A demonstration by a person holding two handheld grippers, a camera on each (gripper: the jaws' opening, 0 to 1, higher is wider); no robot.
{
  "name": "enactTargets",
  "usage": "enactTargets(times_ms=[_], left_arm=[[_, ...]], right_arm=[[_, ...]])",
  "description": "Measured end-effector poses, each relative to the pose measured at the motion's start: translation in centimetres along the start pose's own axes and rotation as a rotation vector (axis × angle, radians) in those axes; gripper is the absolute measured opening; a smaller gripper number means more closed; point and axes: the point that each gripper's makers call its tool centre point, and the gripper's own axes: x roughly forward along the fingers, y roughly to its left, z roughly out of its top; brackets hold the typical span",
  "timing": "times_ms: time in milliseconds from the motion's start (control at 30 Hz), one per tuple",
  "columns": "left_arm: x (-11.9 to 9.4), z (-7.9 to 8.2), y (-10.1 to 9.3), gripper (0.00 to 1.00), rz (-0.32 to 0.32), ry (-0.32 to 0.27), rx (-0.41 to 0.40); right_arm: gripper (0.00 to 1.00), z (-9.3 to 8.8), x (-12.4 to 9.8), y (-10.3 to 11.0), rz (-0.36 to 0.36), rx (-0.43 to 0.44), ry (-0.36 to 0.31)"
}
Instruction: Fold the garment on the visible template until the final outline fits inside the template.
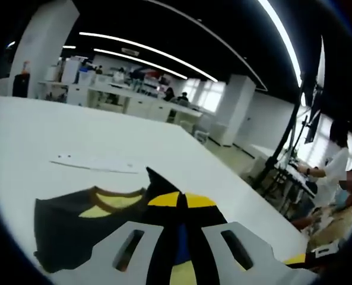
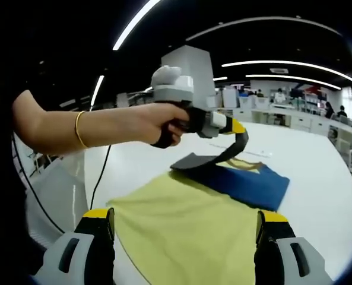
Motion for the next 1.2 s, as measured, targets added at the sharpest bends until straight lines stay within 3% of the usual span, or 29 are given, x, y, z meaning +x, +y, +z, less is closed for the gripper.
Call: enactTargets(times_ms=[367, 600, 800, 900, 1200], left_arm=[[1.8, -2.4, -2.7, 0.0, -0.069, 0.055, 0.011], [2.6, -3.8, -5.5, 0.0, -0.136, 0.084, 0.039], [3.1, -5.6, -5.8, 0.0, -0.143, 0.129, 0.062], [3.3, -6.8, -5.5, 0.0, -0.135, 0.16, 0.035], [3.7, -8.5, -5.7, 0.0, -0.166, 0.181, 0.045]], right_arm=[[0.99, -0.3, -0.1, -0.3, -0.012, 0.013, 0.006], [0.99, -0.5, -0.2, -0.4, -0.019, 0.017, 0.009], [0.99, -0.7, -0.3, -0.6, -0.024, 0.02, 0.013], [0.99, -0.8, -0.3, -0.6, -0.025, 0.024, 0.017], [0.99, -1.1, -0.4, -0.7, -0.027, 0.033, 0.019]])
